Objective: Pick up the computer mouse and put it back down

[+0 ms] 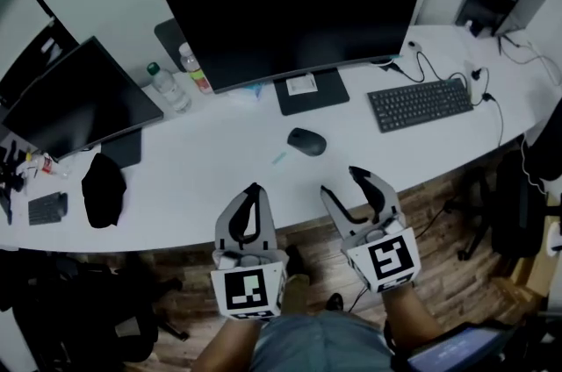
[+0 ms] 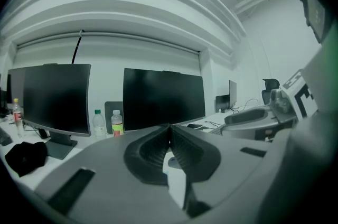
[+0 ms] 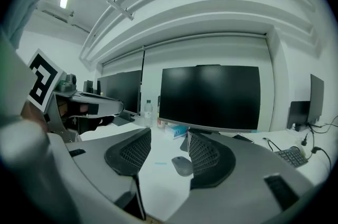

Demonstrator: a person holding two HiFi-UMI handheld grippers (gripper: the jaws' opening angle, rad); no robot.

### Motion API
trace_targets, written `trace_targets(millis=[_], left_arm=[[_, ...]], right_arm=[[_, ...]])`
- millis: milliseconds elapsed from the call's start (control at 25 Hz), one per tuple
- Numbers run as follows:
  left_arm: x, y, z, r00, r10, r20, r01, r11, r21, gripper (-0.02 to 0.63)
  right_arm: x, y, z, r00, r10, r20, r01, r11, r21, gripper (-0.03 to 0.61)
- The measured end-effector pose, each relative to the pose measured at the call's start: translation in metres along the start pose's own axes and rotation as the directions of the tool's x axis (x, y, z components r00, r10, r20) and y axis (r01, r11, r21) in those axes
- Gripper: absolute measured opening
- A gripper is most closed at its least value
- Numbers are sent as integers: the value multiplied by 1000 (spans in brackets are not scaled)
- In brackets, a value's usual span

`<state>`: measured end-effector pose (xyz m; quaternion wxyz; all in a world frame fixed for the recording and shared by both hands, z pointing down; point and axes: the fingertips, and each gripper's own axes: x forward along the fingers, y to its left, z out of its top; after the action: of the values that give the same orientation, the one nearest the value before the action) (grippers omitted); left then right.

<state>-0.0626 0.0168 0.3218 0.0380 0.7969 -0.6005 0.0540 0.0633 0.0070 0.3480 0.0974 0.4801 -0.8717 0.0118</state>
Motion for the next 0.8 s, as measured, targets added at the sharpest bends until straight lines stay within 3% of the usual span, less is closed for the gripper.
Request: trace_targets(millis=[480, 800], left_arm=[[54, 52, 50, 993, -46, 106, 46, 999, -1, 8], [72, 59, 57, 992, -51, 112, 51, 999, 5, 8]], right_arm=[[69, 1, 58, 998, -8, 58, 13, 996, -91, 233], [89, -5, 71, 997, 10, 76, -3, 996, -88, 233]])
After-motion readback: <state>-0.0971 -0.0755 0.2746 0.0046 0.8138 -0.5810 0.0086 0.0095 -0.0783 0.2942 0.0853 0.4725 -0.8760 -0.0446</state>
